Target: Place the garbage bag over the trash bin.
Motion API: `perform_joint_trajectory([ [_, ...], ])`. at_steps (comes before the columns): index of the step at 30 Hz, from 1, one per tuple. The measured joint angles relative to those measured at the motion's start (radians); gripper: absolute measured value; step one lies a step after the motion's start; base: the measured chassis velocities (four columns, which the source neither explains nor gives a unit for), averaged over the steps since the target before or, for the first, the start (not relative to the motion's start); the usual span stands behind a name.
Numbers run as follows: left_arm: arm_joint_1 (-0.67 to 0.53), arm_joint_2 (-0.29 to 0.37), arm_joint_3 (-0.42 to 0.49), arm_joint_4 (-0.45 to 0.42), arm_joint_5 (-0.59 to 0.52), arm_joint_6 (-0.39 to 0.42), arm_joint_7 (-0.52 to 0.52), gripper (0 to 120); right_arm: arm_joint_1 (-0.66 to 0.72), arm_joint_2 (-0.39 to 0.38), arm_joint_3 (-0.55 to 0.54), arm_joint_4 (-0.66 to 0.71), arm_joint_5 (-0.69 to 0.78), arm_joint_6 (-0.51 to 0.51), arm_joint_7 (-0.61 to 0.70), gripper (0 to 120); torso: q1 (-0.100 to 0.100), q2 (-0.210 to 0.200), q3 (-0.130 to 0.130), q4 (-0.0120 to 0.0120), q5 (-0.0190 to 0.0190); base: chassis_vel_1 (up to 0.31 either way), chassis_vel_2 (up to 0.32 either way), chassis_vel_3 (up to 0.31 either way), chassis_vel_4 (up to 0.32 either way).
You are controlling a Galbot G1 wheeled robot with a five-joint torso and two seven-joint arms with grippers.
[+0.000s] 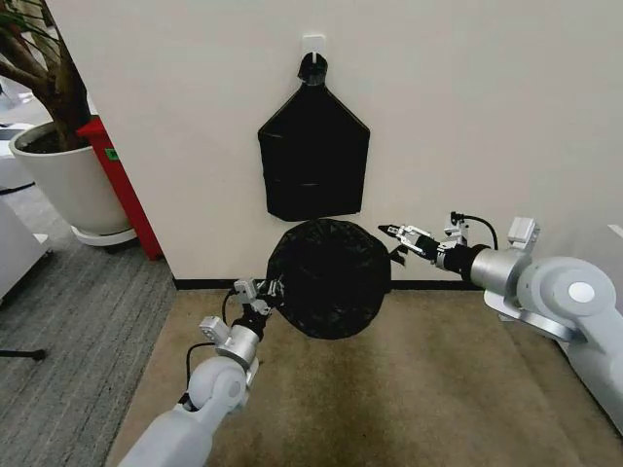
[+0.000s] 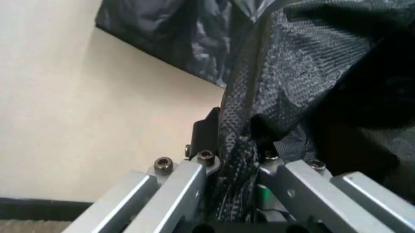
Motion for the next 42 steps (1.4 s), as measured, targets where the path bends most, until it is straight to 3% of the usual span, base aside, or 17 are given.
perform_joint_trajectory([
  [16,-0.010,0.019,-0.007,-0.021,0.003,0.005,0.003,3,-0.049,0.001,-0.015,-0.062,-0.068,-0.037,-0.025,100,0.000,0.000,0.000,0.0000,0.0004,0.000,0.000,0.000,0.000],
  [21,-0.011,0.023,-0.011,-0.055,-0.050,0.027,-0.008,3,-0.044,-0.005,-0.033,-0.153,-0.228,-0.056,-0.093,100,0.000,0.000,0.000,-0.0001,0.0004,0.000,0.000,0.000,0.000],
  [28,-0.001,0.026,-0.010,-0.089,-0.120,0.063,-0.028,3,-0.010,0.017,-0.046,-0.197,-0.317,-0.020,-0.117,100,0.000,0.000,0.000,0.0001,0.0004,0.000,0.000,0.000,0.000],
  [35,-0.006,0.043,-0.010,-0.046,0.013,0.022,0.040,3,0.011,-0.025,0.002,-0.076,-0.253,0.008,-0.145,100,0.000,0.000,0.000,0.0001,-0.0001,0.000,0.000,0.000,0.000],
  [42,-0.017,0.054,-0.010,-0.037,0.107,-0.014,0.097,3,0.058,-0.042,-0.065,-0.002,-0.223,-0.003,-0.166,100,0.000,0.000,0.000,0.0000,0.0002,0.000,0.000,0.000,0.000],
])
